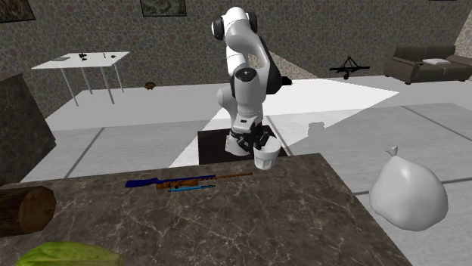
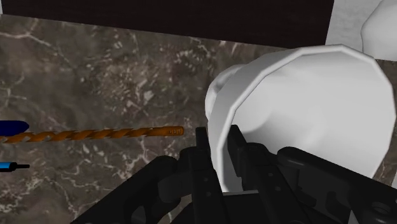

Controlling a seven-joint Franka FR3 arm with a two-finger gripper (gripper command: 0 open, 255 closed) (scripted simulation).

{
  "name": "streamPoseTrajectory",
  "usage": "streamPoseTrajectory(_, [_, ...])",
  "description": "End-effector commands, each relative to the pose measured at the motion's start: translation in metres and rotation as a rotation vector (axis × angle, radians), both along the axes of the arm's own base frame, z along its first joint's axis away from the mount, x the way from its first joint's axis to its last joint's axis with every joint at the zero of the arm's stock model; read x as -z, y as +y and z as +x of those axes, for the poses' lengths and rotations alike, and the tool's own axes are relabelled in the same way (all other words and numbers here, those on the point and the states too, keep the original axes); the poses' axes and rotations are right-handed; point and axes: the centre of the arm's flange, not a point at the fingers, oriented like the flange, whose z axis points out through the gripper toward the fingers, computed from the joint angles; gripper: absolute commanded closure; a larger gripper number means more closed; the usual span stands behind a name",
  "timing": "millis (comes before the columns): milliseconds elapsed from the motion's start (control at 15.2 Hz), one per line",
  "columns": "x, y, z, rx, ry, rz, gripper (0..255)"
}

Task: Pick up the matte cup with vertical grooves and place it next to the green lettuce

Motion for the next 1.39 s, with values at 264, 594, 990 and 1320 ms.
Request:
streamPoseTrajectory(264, [-0.031, 0.001, 0.0, 0.0, 0.0, 0.0, 255])
streamPoseTrajectory(594, [-0.057, 0.001, 0.0, 0.0, 0.0, 0.0, 255])
streamPoseTrajectory(990, [-0.089, 0.001, 0.0, 0.0, 0.0, 0.0, 255])
streamPoseTrajectory(1320, [-0.115, 0.001, 0.0, 0.0, 0.0, 0.0, 255])
